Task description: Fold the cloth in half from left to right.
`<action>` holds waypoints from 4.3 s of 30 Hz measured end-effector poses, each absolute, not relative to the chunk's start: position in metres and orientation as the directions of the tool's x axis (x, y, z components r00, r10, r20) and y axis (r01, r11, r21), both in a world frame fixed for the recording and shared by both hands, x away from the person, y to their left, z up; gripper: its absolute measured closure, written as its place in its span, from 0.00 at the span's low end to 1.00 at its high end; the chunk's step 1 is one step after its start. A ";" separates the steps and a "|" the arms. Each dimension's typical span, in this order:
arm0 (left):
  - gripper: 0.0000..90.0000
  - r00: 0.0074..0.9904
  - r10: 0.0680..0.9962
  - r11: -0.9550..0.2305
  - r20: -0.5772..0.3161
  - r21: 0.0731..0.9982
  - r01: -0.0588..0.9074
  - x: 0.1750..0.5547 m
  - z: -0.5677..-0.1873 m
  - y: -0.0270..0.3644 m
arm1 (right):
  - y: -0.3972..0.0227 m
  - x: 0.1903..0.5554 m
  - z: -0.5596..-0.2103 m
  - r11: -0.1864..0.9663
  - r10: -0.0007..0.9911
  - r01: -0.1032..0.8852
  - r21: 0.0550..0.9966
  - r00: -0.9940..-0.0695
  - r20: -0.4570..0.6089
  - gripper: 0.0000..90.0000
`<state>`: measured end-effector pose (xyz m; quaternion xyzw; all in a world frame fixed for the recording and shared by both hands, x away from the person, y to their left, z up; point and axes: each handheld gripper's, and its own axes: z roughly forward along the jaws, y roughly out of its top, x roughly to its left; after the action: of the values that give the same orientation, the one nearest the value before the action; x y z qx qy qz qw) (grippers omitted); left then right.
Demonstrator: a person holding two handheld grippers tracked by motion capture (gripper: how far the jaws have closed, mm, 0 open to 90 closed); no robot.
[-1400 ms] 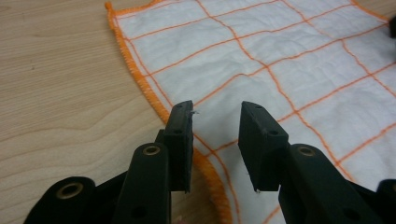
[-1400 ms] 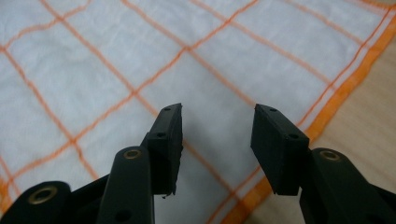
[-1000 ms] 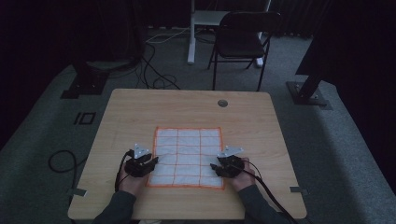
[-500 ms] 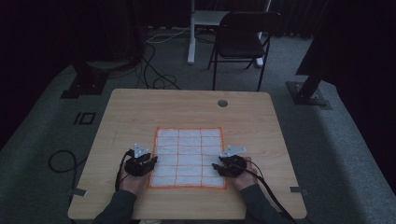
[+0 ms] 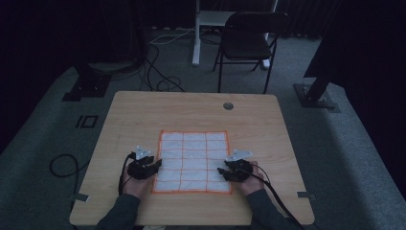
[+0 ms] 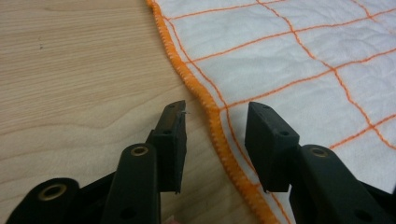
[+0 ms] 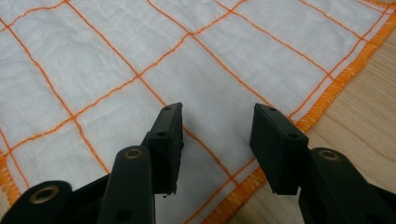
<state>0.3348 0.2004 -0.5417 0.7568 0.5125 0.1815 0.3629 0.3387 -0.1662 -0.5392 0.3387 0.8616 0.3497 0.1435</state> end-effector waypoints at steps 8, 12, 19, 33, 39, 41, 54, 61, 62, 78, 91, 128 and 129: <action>0.61 0.418 0.903 -0.216 -0.097 0.738 0.639 0.341 -0.542 0.193 | -0.166 0.338 -0.539 0.525 0.686 0.484 0.700 -0.728 -0.010 0.60; 0.63 0.413 0.907 -0.225 -0.080 0.738 0.637 0.341 -0.542 0.189 | -0.166 0.338 -0.539 0.524 0.686 0.484 0.701 -0.728 -0.011 0.60; 0.94 0.428 0.901 -0.239 -0.075 0.736 0.634 0.342 -0.542 0.185 | -0.166 0.338 -0.540 0.521 0.688 0.485 0.703 -0.725 -0.010 0.60; 0.98 0.416 0.908 -0.250 -0.052 0.729 0.637 0.341 -0.540 0.192 | -0.165 0.336 -0.540 0.502 0.680 0.492 0.711 -0.732 0.027 0.57; 0.97 0.441 0.893 -0.228 -0.093 0.752 0.619 0.339 -0.531 0.192 | -0.165 0.337 -0.540 0.499 0.675 0.493 0.713 -0.737 0.037 0.57; 0.97 0.452 0.886 -0.227 -0.098 0.759 0.610 0.339 -0.528 0.191 | -0.165 0.337 -0.540 0.499 0.675 0.493 0.713 -0.737 0.038 0.57; 0.97 0.545 0.827 -0.239 -0.135 0.793 0.560 0.340 -0.505 0.179 | -0.167 0.337 -0.540 0.495 0.676 0.497 0.713 -0.735 0.043 0.57; 0.97 0.566 0.813 -0.252 -0.136 0.794 0.553 0.342 -0.496 0.171 | -0.171 0.339 -0.539 0.485 0.689 0.504 0.715 -0.723 0.042 0.56; 0.97 0.566 0.813 -0.252 -0.136 0.794 0.553 0.342 -0.496 0.171 | -0.171 0.339 -0.539 0.485 0.689 0.504 0.715 -0.723 0.042 0.56; 0.97 0.623 0.768 -0.265 -0.148 0.812 0.520 0.346 -0.483 0.151 | -0.179 0.340 -0.538 0.475 0.712 0.515 0.714 -0.702 0.033 0.56; 0.97 0.661 0.736 -0.279 -0.150 0.822 0.497 0.349 -0.477 0.131 | -0.192 0.343 -0.537 0.436 0.747 0.540 0.720 -0.663 0.045 0.56; 0.97 0.744 0.648 -0.319 -0.161 0.830 0.457 0.360 -0.475 0.078 | -0.202 0.350 -0.540 0.411 0.770 0.568 0.713 -0.635 0.061 0.56; 0.97 0.746 0.646 -0.320 -0.163 0.829 0.458 0.360 -0.476 0.076 | -0.202 0.350 -0.540 0.410 0.771 0.569 0.713 -0.634 0.062 0.56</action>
<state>0.3604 0.0764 -0.4761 0.8064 0.3421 0.0994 0.4721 0.3497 -0.2023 -0.5401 0.4045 0.8280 0.3622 0.1396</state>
